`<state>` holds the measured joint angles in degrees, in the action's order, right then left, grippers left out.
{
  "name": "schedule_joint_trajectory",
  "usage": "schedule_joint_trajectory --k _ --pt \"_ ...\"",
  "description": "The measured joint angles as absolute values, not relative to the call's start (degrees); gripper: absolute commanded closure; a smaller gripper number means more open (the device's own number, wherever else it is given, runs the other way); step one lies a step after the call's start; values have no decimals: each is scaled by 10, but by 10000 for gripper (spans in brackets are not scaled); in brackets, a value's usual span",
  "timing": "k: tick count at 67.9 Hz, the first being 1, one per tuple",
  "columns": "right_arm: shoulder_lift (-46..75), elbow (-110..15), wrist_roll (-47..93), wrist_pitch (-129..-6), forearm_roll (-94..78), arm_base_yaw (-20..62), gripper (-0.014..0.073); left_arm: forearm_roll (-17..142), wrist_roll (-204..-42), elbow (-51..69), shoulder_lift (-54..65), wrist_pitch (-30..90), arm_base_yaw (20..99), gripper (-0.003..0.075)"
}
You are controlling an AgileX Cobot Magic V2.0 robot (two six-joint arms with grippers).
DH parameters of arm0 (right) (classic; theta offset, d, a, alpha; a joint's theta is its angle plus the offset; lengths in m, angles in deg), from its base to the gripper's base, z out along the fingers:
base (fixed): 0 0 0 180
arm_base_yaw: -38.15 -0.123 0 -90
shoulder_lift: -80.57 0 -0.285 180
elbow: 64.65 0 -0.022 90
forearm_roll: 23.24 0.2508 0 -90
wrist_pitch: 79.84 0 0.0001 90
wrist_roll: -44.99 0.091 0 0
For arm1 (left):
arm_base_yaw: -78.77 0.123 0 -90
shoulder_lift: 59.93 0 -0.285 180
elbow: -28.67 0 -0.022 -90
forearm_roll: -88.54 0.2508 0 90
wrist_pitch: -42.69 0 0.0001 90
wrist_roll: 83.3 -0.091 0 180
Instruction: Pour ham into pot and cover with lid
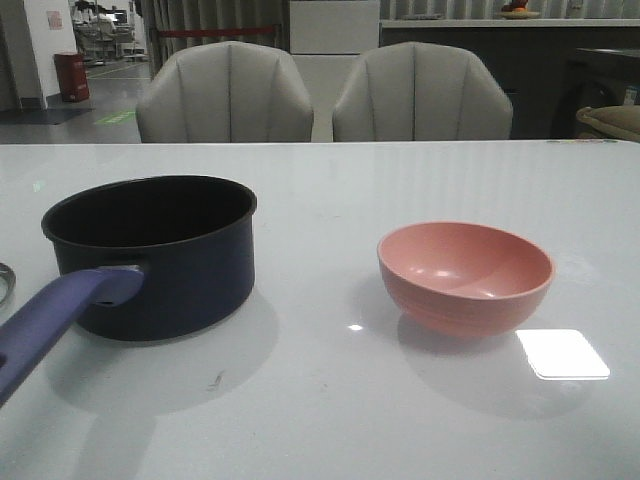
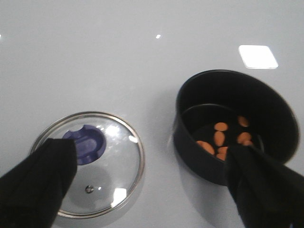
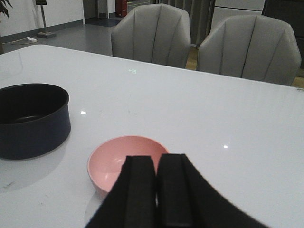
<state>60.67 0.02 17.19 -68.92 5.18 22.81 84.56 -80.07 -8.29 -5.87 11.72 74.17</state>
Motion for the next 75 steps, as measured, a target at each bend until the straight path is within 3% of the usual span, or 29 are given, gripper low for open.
schedule_joint_trajectory --k 11,38,75 --pt "607 0 172 -689 53 228 432 828 -797 -20 60 64 800 41" --pt "607 0 172 -689 53 228 432 826 -808 125 296 -90 854 41" --pt "607 0 172 -689 53 228 432 827 -823 277 508 -186 859 41"
